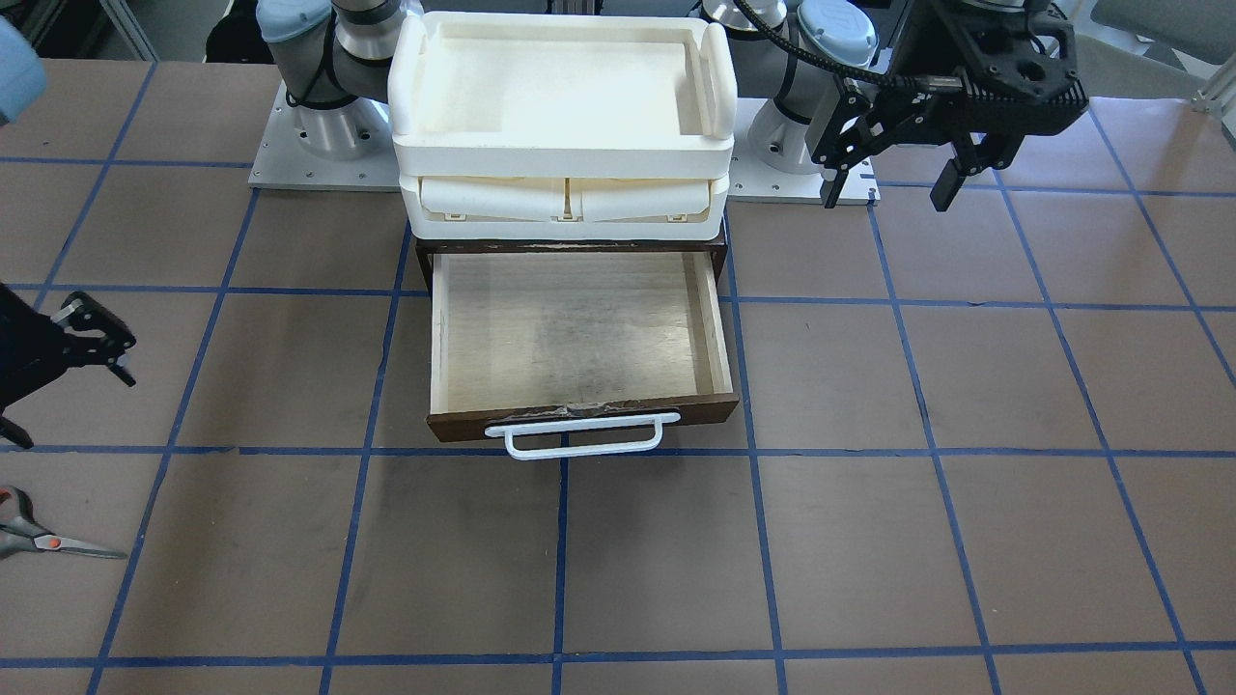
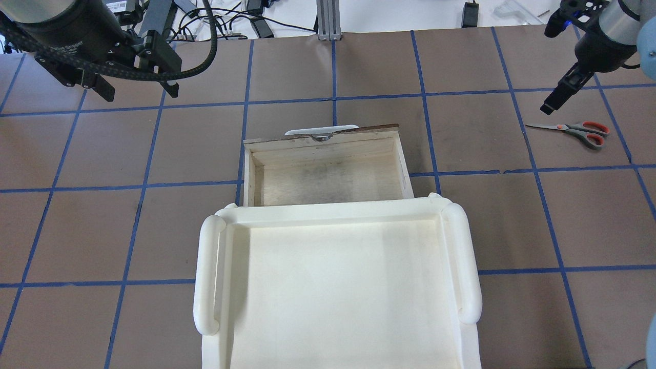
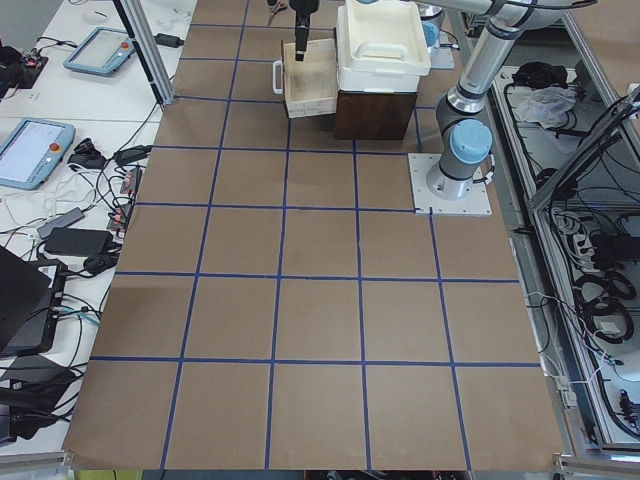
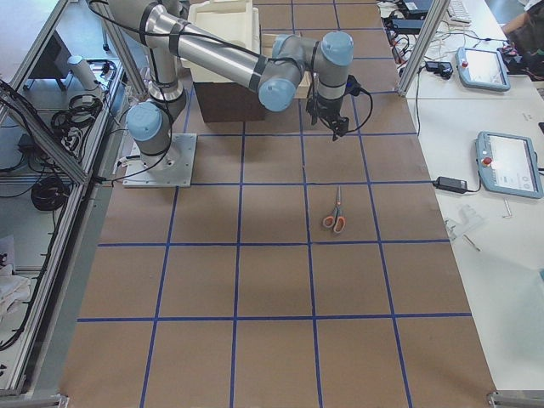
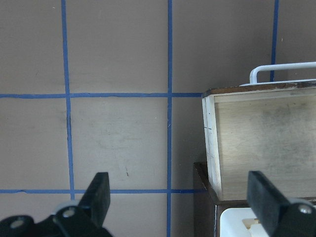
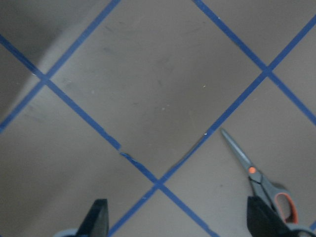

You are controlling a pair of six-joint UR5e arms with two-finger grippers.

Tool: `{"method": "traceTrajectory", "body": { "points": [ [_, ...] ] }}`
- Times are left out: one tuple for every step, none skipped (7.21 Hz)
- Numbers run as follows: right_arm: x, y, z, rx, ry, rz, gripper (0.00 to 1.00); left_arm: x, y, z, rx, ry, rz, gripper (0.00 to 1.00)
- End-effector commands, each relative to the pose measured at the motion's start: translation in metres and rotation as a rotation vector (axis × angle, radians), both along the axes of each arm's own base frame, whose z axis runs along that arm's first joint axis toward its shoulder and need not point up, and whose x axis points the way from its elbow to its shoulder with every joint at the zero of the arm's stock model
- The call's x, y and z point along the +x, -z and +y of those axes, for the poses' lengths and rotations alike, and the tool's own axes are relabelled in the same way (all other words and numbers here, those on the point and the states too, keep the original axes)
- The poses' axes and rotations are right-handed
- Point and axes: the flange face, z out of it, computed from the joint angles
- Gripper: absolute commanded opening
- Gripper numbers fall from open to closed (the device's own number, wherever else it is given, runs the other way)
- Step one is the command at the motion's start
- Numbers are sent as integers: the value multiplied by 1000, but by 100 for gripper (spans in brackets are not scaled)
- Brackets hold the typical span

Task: Put scissors in drawer and close it
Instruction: 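Move the right gripper over the orange-handled scissors and lower it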

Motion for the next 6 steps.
{"method": "traceTrajectory", "body": {
  "points": [
    [-70,71,-23,-13,-167,26,100,0,0,0,0,1,-2,100],
    [-84,91,-30,-31,-251,29,100,0,-1,1,-1,1,-2,100],
    [-87,106,-35,-17,-302,20,100,0,-1,1,-1,1,-2,100],
    [-90,126,-36,2,-479,19,100,0,-1,1,-1,1,-2,100],
    [-110,136,-37,2,-539,19,100,0,0,0,0,1,-2,100],
    [-116,143,-38,1,-544,9,100,0,0,0,0,1,-2,100]
  ]
}}
